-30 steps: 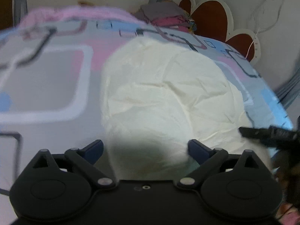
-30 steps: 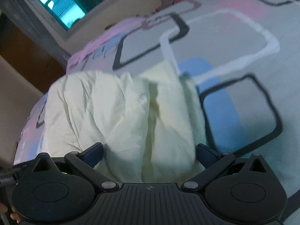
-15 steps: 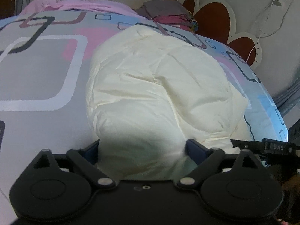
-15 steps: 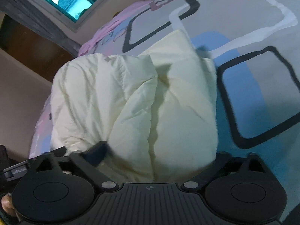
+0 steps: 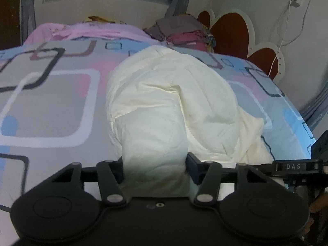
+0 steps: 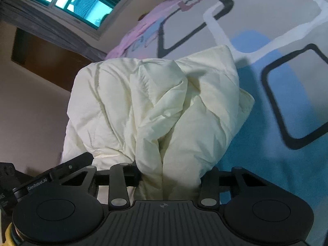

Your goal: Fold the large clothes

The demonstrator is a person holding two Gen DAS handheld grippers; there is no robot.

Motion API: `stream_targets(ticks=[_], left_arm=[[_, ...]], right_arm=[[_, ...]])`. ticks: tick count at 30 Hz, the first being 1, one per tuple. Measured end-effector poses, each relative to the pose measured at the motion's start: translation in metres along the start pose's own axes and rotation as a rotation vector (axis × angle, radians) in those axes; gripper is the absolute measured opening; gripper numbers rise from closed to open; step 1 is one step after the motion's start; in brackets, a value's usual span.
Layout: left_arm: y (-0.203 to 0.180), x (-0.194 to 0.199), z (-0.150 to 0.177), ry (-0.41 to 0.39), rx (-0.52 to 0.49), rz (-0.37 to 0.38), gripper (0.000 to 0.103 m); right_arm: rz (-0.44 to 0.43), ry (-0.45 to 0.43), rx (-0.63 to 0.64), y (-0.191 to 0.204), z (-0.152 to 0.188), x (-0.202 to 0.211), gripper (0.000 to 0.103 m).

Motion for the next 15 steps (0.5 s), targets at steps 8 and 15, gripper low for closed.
stream_targets(ticks=[8, 15], left_arm=[[0.055, 0.032, -0.015, -0.049, 0.046, -0.063, 0.052], [0.155, 0.049, -0.029, -0.111, 0.111, -0.107, 0.052]], right_arm=[[-0.100, 0.015, 0.045, 0.058, -0.003, -0.059, 0.040], [-0.161, 0.048, 0.095, 0.128, 0.006, -0.159, 0.040]])
Point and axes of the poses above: each gripper's, at about its wrist camera, not at the fingertips, and x roughly against the way its jaws point, y to its left, z to its underside, the point moved 5 cm from there along -x, roughly the way its jaws point, and after that the axes turned 13 degrees about -z, right-handed, at the moved point
